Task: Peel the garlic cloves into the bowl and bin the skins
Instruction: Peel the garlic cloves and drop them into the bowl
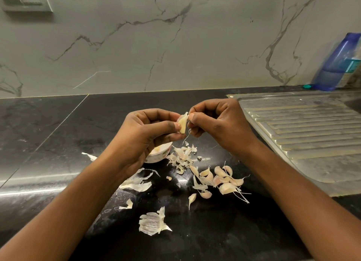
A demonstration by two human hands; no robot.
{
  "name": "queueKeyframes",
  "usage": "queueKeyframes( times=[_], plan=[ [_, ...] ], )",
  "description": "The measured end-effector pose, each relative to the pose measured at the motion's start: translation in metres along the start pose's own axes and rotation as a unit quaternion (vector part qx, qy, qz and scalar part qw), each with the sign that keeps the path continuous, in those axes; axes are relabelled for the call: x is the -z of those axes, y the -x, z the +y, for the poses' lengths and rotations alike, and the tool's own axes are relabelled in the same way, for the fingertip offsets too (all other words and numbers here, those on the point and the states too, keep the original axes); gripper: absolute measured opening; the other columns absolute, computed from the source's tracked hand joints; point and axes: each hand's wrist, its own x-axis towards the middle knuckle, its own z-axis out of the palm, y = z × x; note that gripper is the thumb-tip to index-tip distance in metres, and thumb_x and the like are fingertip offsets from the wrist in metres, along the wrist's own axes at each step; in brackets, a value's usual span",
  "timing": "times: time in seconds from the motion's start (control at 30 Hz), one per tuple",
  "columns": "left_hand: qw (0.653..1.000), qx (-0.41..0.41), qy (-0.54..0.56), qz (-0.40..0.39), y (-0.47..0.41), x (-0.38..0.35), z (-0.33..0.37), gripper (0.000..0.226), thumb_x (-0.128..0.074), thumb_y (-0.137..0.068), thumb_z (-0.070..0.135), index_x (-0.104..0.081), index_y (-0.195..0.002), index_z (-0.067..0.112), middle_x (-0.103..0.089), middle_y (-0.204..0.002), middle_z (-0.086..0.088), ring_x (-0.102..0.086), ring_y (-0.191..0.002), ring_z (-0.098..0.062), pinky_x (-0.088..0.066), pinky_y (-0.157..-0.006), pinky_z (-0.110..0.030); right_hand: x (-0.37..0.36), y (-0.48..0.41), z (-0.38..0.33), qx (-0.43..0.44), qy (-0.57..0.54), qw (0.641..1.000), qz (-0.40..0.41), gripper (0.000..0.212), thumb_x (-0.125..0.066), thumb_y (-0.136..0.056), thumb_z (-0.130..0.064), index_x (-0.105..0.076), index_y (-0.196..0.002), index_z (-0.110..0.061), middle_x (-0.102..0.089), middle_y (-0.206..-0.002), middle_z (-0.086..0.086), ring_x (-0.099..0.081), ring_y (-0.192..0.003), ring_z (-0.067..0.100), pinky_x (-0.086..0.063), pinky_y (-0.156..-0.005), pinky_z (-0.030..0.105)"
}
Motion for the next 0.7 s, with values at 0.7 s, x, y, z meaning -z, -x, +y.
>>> queueKeyframes(
  times=[0.7],
  plan=[
    [0.997, -0.033, -0.061, 0.014, -0.0019, 0.0014, -0.0033, 0.033, -0.075, -0.073, 0.014, -0.078, -0.104, 0.001, -0.080, -0.098, -0.020, -0.078, -0.077, -0.024, -0.064, -0.073, -0.023, 0.0054, -0.0014, 0.0012, 0.005, 0.009, 1.000, 0.026, 0.007, -0.071, -0.098, -0.002, -0.077, -0.097, 0.001, -0.078, -0.082, 0.012, -0.076, -0.070, 0.025, -0.063, -0.066, 0.029]
  ],
)
